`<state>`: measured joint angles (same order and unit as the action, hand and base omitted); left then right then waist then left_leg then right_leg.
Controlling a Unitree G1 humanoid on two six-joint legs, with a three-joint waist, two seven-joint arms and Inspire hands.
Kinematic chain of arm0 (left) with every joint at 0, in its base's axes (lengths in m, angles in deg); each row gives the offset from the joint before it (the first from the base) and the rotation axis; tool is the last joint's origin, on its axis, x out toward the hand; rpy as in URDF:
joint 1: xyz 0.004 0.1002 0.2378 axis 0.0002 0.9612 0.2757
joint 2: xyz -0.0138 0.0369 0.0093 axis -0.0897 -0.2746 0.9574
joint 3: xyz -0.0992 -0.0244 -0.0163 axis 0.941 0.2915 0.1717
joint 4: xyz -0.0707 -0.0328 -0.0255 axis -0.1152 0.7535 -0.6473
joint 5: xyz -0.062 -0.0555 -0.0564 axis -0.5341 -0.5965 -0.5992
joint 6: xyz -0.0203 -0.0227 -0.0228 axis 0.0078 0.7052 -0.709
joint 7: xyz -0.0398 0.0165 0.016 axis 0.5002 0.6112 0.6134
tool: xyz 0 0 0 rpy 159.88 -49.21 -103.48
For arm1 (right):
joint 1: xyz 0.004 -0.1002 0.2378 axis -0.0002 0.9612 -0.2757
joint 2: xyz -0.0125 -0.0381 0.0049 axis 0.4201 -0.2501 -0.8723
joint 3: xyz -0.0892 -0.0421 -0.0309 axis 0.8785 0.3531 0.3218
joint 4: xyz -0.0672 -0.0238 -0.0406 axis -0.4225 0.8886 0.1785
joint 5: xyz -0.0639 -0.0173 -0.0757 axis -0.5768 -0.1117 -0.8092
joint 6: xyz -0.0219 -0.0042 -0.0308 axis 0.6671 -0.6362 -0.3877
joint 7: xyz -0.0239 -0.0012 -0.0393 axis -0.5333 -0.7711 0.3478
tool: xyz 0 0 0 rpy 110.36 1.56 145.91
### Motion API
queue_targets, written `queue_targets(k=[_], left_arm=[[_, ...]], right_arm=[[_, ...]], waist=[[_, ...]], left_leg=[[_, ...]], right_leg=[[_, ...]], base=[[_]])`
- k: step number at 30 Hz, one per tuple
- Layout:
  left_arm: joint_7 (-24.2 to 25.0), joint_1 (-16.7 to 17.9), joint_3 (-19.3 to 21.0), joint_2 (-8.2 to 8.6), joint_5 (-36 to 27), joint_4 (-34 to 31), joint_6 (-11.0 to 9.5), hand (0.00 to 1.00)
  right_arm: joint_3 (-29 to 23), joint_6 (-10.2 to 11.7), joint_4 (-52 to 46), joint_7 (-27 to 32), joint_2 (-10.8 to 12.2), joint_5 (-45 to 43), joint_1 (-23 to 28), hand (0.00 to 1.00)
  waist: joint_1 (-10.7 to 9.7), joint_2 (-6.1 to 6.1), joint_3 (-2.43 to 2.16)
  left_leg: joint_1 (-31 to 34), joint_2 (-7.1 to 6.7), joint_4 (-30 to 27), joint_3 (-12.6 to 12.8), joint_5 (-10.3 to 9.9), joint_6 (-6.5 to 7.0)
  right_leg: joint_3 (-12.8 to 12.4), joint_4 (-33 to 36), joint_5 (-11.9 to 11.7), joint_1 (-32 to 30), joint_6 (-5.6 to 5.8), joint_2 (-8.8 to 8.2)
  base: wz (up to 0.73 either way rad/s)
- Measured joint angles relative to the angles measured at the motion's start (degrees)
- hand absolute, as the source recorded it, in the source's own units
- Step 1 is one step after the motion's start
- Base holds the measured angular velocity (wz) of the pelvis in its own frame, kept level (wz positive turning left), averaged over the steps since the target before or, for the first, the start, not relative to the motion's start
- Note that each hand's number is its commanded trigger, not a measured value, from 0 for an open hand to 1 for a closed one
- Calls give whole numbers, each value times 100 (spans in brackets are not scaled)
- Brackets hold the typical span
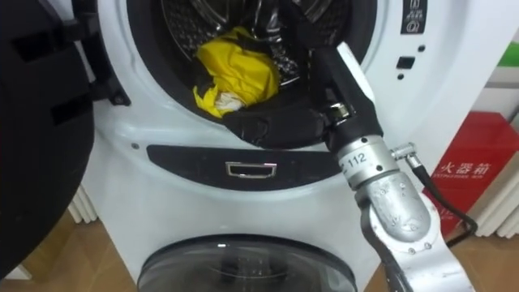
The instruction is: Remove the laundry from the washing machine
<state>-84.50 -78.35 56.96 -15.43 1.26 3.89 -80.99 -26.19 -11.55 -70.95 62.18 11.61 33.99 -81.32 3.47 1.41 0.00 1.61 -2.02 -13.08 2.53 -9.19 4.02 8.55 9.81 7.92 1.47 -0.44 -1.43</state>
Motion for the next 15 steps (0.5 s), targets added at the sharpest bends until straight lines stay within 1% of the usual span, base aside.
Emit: queue_targets(k=[2,3,5,6,9,12,15], left_arm=[[75,0,4,0,6,-1,-1,0],[132,1,4,0,6,0,-2,0],[215,8,23,-1,6,6,-2,0],[261,14,53,-1,6,10,-4,0],[310,66,213,-1,-1,10,-37,0],[307,103,214,-9,-6,10,-38,0],[305,107,216,-9,3,10,-50,0]], right_arm=[[27,-34,-86,-90,2,-216,0,0],[29,-119,-183,-147,2,-307,0,0],[41,-162,-248,-226,2,-432,0,0],[63,-210,-302,-265,3,-531,0,0],[136,-256,-337,-328,2,-789,0,0],[174,-324,-355,-291,-6,-864,0,0],[193,-396,-366,-250,-2,-1016,-1,0]], waist=[[18,7,-6],[20,8,-8],[20,14,-11],[20,18,-14],[37,55,-34],[104,108,-35],[173,165,-16]], left_leg=[[20,17,48,50,13,-15],[39,29,56,68,20,-26],[29,37,91,75,31,-43],[15,37,120,75,41,-57],[-27,40,194,106,74,-89],[-59,65,233,115,97,-125],[-62,125,238,125,111,-152]], right_leg=[[-7,2,-19,-41,-22,5],[-14,3,-37,-40,-39,16],[-52,-4,-53,-37,-50,43],[-51,-7,-53,-34,-52,50],[-51,-3,-39,-35,-79,67],[-55,-2,-35,-33,-110,82],[-52,-5,-38,-26,-142,79]], base=[[-13],[-8],[-3],[0],[-4],[-1],[-1]])
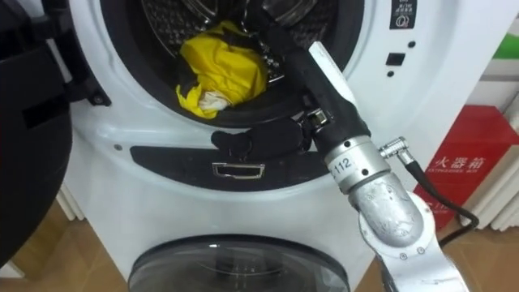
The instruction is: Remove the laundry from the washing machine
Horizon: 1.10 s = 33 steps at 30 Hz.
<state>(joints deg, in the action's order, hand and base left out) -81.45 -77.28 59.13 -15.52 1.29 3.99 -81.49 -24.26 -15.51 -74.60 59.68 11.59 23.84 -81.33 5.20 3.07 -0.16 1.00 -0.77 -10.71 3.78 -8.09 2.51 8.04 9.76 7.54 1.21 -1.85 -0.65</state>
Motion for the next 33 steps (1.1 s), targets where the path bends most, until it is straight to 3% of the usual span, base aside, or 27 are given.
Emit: queue_targets(k=[5,8,10,12,18,25,33], left_arm=[[2,12,-8,46,1,3,-1,0],[0,12,-14,43,1,6,10,0],[-1,12,-21,42,0,6,22,0],[-4,15,-33,43,-4,6,26,0],[-74,-8,-243,45,-127,-7,76,0],[-75,-19,-259,47,-117,0,88,0],[-80,-32,-286,47,-126,-1,85,0]], right_arm=[[52,-117,-66,51,50,-704,-24,0],[81,-177,-71,58,51,-950,-692,0],[139,-158,-112,146,51,-962,-1253,0],[228,-185,-130,278,66,-954,-1412,0],[420,-168,-127,514,94,-797,-1391,0],[603,-188,-244,733,317,-759,-1390,0],[724,-178,-307,820,302,-758,-1390,0]], waist=[[157,34,-3],[255,49,-12],[308,98,-44],[344,131,-54],[397,142,-28],[485,168,-12],[467,174,-9]], left_leg=[[41,0,-2,-16,17,-35],[66,-4,6,-83,33,-59],[44,-9,6,-152,39,-71],[33,-19,10,-266,37,-75],[20,-25,42,-312,8,-110],[-58,-44,146,-278,-3,-131],[-61,-52,141,-260,-5,-135]], right_leg=[[30,-3,15,-32,-28,17],[104,-3,37,-63,-55,11],[227,-31,56,23,-82,5],[379,-115,81,130,-73,-9],[538,-113,154,160,-77,-21],[473,-112,222,167,-104,-7],[473,-116,251,167,-99,-19]], base=[[1],[14],[30],[40],[7],[-2],[-1]])
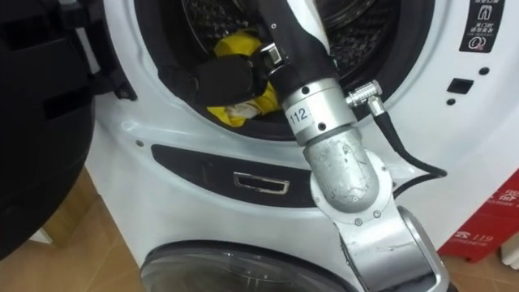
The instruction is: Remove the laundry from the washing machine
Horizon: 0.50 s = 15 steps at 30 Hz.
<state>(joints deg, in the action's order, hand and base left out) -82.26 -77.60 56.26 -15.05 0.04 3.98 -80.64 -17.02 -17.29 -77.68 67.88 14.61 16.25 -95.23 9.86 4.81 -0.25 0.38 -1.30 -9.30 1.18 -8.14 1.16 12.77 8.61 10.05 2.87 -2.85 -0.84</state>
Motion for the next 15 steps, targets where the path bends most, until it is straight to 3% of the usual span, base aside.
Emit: queue_targets(k=[3,8,15], left_arm=[[0,6,13,-1,-2,0,0,0],[6,9,67,1,19,10,16,0],[7,-4,198,-2,-6,-9,50,0]], right_arm=[[-58,0,10,-51,-52,-2,0,0],[-252,3,28,-284,-295,-174,2,0],[-602,3,231,-295,-685,-3,38,0]], waist=[[-36,21,13],[-162,37,77],[-390,46,60]], left_leg=[[2,-3,-14,-21,0,0],[19,-7,-31,-47,-20,3],[104,-42,-78,-144,-53,34]], right_leg=[[3,1,5,9,-3,-5],[8,3,6,6,-4,-4],[150,5,14,2,27,-47]], base=[[3],[3],[10]])
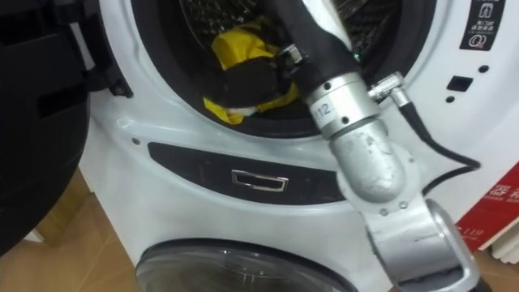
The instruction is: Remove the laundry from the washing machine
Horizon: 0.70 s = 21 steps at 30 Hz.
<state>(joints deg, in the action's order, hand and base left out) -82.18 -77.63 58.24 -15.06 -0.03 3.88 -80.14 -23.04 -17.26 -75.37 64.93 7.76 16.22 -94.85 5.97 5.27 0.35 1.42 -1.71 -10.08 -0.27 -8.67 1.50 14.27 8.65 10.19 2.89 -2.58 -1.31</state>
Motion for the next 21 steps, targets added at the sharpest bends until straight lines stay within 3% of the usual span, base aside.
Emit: queue_targets(k=[4,8,12,18,21], left_arm=[[-1,-75,121,-11,14,-82,67,0],[-2,-150,120,-40,-8,-113,68,0],[8,-164,119,-44,-28,-111,90,0],[128,-130,343,-56,-28,-152,123,0],[189,-132,383,-72,-15,-185,123,0]], right_arm=[[-197,56,359,-67,-368,27,-3,0],[-197,96,532,-205,-394,28,-1,0],[-197,79,574,-349,-569,146,-1,0],[-199,20,560,-633,-932,284,-1,0],[-199,-23,497,-861,-1038,268,-1,0]], waist=[[-75,-47,-19],[-76,-73,-23],[-95,-74,-26],[-103,17,-78],[-107,72,-75]], left_leg=[[-30,5,-4,-5,-1,5],[-162,1,31,-3,-1,6],[-192,0,56,-19,-36,48],[-175,-8,43,-20,-40,54],[-191,-8,34,-17,-40,54]], right_leg=[[-10,17,-5,48,7,-15],[-23,17,0,168,17,-26],[9,19,14,196,41,-28],[18,20,13,196,47,-35],[5,21,12,206,48,-36]], base=[[7],[5],[3],[3],[-4]])
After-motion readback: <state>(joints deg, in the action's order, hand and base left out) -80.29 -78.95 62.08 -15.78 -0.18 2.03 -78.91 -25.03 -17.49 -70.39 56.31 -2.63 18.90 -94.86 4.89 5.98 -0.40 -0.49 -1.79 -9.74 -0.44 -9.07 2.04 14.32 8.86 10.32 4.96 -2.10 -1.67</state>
